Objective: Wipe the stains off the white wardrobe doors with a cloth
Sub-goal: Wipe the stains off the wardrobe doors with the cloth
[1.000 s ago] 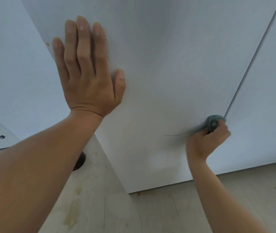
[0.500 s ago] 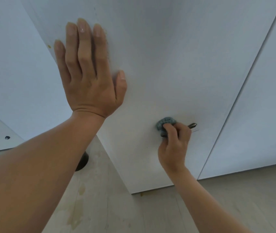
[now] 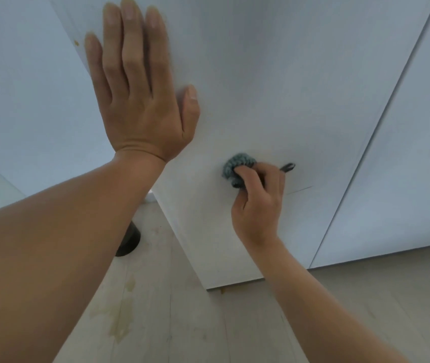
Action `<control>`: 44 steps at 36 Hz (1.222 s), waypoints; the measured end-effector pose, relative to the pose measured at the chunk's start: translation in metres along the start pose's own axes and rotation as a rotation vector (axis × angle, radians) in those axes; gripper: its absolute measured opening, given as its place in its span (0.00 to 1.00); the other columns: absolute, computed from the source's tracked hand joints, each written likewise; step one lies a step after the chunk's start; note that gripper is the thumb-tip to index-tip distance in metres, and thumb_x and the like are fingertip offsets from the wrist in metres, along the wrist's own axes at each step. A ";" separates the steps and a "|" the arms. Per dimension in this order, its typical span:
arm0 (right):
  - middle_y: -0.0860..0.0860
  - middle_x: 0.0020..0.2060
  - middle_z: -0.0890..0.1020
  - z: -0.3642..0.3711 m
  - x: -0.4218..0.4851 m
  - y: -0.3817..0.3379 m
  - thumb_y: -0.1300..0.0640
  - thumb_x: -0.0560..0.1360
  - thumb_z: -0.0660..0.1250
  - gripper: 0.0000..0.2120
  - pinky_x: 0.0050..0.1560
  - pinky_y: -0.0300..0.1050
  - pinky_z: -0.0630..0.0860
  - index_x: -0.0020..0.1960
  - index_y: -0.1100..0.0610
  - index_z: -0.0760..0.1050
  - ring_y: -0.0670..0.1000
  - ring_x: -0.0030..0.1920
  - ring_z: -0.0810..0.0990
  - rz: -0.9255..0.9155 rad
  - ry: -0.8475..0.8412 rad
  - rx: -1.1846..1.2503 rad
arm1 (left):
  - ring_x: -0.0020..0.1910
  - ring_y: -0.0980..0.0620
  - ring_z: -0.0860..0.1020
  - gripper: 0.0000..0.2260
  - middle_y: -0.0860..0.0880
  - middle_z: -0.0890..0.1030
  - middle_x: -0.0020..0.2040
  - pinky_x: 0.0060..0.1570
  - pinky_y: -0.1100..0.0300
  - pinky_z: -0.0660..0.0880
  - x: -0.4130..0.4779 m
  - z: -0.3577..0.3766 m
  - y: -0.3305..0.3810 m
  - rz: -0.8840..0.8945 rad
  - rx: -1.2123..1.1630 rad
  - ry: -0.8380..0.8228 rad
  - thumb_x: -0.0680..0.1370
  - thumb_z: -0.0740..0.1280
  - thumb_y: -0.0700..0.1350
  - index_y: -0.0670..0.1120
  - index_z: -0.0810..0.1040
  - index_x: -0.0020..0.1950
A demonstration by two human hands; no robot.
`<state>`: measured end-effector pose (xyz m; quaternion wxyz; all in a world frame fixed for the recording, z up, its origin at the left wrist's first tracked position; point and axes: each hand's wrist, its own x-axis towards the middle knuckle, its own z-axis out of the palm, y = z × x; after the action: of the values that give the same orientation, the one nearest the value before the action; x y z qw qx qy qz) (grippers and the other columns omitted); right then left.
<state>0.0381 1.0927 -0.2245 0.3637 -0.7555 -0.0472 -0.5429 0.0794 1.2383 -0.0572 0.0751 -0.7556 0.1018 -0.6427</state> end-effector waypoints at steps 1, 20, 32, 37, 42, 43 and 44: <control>0.60 0.47 0.78 0.002 0.003 0.001 0.73 0.75 0.63 0.13 0.46 0.58 0.77 0.51 0.61 0.82 0.57 0.49 0.72 -0.033 0.017 -0.010 | 0.74 0.28 0.68 0.31 0.30 0.69 0.74 0.74 0.33 0.61 0.001 -0.001 0.000 -0.001 0.001 -0.004 0.82 0.58 0.54 0.32 0.67 0.76; 0.57 0.52 0.74 0.014 -0.074 0.016 0.70 0.77 0.62 0.14 0.51 0.53 0.77 0.56 0.55 0.75 0.59 0.50 0.74 0.051 -0.070 -0.040 | 0.82 0.35 0.50 0.43 0.38 0.51 0.81 0.80 0.37 0.54 -0.152 -0.054 0.013 -0.307 -0.414 -0.392 0.77 0.75 0.53 0.41 0.55 0.83; 0.53 0.52 0.69 0.010 -0.116 0.057 0.78 0.68 0.65 0.23 0.48 0.57 0.78 0.53 0.55 0.75 0.59 0.48 0.72 0.068 -0.208 -0.100 | 0.82 0.62 0.52 0.57 0.58 0.48 0.84 0.76 0.70 0.51 -0.171 -0.040 0.044 -0.943 -0.828 -0.586 0.74 0.78 0.36 0.56 0.36 0.83; 0.56 0.51 0.72 -0.018 -0.085 0.074 0.76 0.71 0.60 0.15 0.50 0.49 0.77 0.53 0.66 0.76 0.51 0.49 0.75 0.453 0.034 -0.019 | 0.81 0.61 0.54 0.59 0.59 0.51 0.84 0.75 0.67 0.56 -0.173 -0.037 0.045 -0.963 -0.785 -0.550 0.71 0.81 0.39 0.58 0.38 0.83; 0.48 0.49 0.70 -0.048 -0.030 0.108 0.74 0.74 0.59 0.14 0.52 0.35 0.74 0.56 0.63 0.74 0.36 0.46 0.73 0.770 0.440 0.024 | 0.81 0.63 0.52 0.54 0.58 0.50 0.83 0.71 0.78 0.50 -0.183 -0.037 0.048 -0.822 -0.702 -0.522 0.74 0.79 0.43 0.55 0.41 0.84; 0.48 0.51 0.70 -0.053 -0.025 0.115 0.72 0.75 0.59 0.14 0.55 0.36 0.75 0.58 0.60 0.74 0.38 0.48 0.73 0.843 0.464 0.003 | 0.82 0.55 0.54 0.52 0.50 0.51 0.84 0.74 0.72 0.51 -0.187 -0.039 0.049 -0.748 -0.615 -0.512 0.74 0.79 0.46 0.53 0.43 0.84; 0.49 0.53 0.70 -0.057 -0.022 0.121 0.70 0.77 0.59 0.15 0.57 0.37 0.75 0.60 0.59 0.73 0.41 0.50 0.74 0.910 0.463 -0.007 | 0.82 0.47 0.55 0.51 0.43 0.53 0.84 0.77 0.63 0.54 -0.192 -0.041 0.050 -0.654 -0.490 -0.505 0.74 0.78 0.50 0.51 0.45 0.84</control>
<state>0.0404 0.9769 -0.2954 0.5618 -0.5606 0.3701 -0.4828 0.0063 1.2389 -0.2466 -0.2888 -0.8760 -0.0142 -0.3861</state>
